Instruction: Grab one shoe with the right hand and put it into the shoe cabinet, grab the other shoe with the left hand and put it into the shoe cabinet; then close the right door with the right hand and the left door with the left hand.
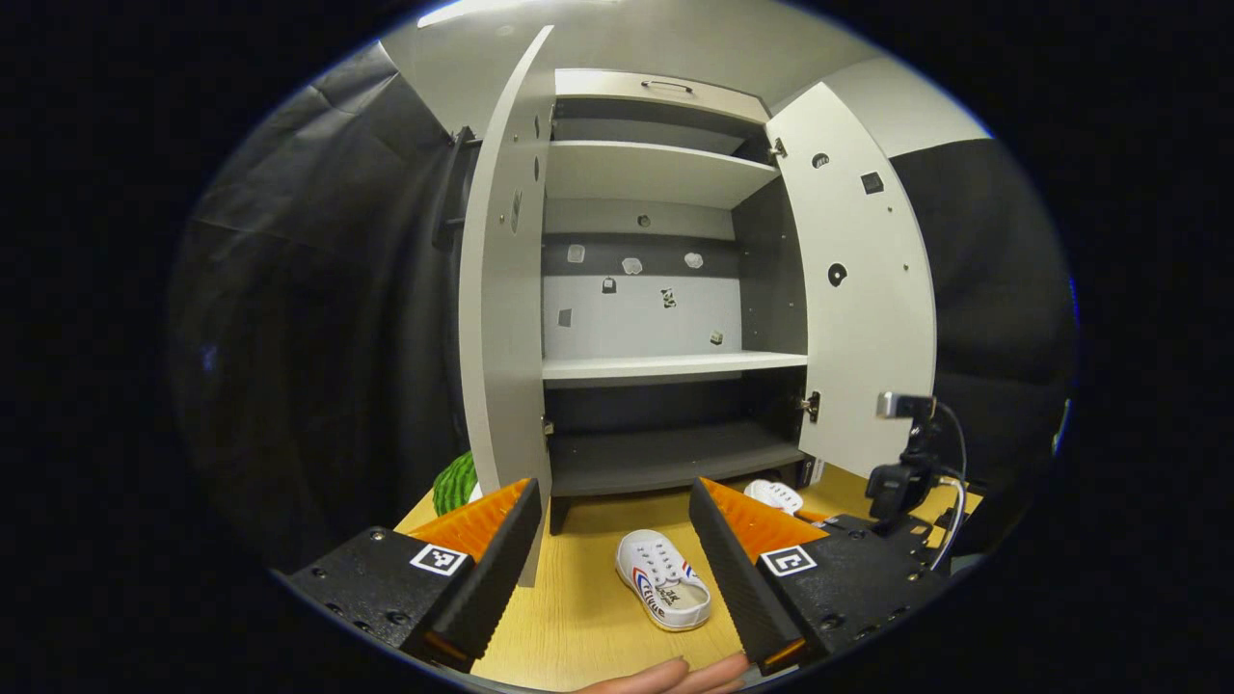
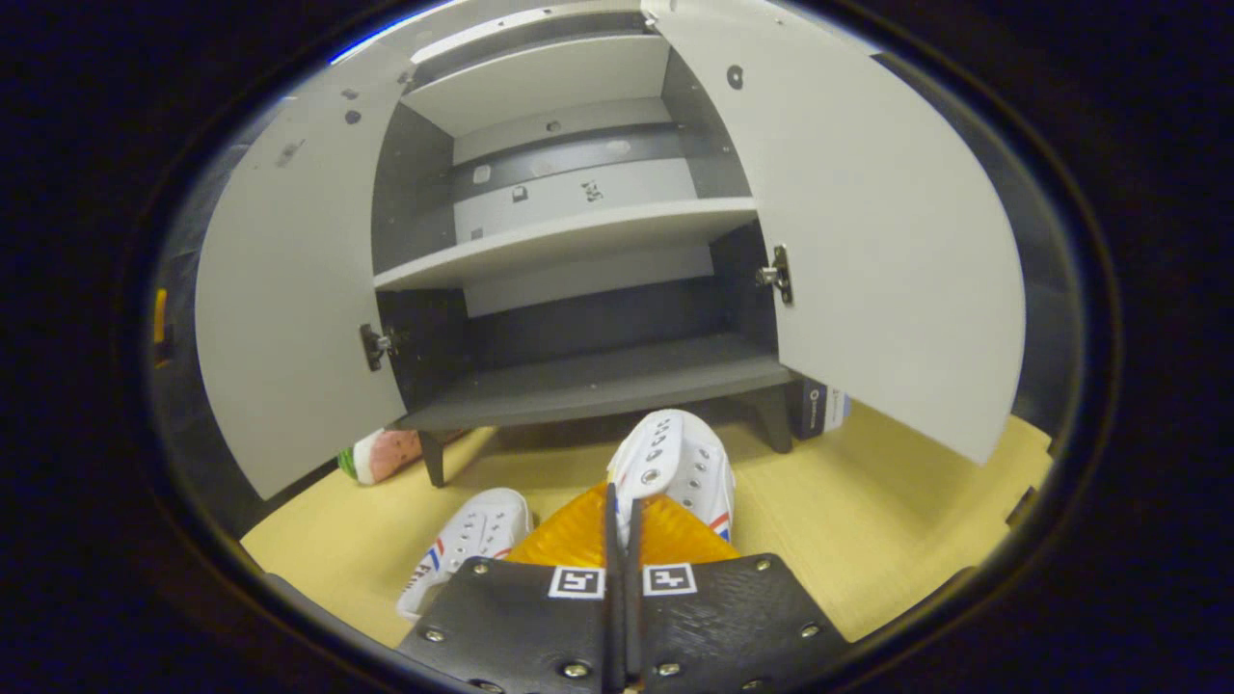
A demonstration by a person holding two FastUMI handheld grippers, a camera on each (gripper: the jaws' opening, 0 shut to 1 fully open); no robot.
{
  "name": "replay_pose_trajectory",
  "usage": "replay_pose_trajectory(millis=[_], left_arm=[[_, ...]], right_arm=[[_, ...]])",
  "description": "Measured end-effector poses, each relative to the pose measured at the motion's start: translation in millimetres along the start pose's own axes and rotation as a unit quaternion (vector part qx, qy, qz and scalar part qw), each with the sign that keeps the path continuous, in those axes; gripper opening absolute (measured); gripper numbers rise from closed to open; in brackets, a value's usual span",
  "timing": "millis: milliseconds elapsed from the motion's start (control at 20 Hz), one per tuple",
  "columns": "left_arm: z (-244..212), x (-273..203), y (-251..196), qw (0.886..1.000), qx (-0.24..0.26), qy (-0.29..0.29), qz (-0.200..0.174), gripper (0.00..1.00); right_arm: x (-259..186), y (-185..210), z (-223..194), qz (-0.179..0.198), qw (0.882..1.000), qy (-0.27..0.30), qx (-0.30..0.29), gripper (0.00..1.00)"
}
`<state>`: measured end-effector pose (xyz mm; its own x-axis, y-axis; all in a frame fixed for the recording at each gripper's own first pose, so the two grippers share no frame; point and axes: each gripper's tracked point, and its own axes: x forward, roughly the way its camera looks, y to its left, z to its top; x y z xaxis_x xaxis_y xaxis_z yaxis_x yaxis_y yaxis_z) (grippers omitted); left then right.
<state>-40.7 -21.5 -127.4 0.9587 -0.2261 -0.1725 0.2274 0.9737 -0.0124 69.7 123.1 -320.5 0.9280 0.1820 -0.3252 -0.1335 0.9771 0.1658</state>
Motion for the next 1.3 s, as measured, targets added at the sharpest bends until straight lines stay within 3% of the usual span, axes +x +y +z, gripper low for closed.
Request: replay_pose_trajectory(millis=[400,700,1000,1300], left_arm=[[-8,8,0,1.000,0.006,0.003,0.008,0.95],[16,21,13,0.999,0.002,-0.019,0.034,0.95],[49,46,15,0.998,-0.019,-0.043,0.039,0.94],[81,65,14,0.998,-0.016,-0.058,0.031,0.94]], right_arm=[[-38,26,156,0.050,0.990,-0.089,-0.096,0.00],[-40,46,261,0.067,0.981,-0.114,-0.140,0.01],[21,57,335,0.057,0.981,-0.104,-0.157,0.00],[112,46,353,0.031,0.985,-0.060,-0.160,0.01]])
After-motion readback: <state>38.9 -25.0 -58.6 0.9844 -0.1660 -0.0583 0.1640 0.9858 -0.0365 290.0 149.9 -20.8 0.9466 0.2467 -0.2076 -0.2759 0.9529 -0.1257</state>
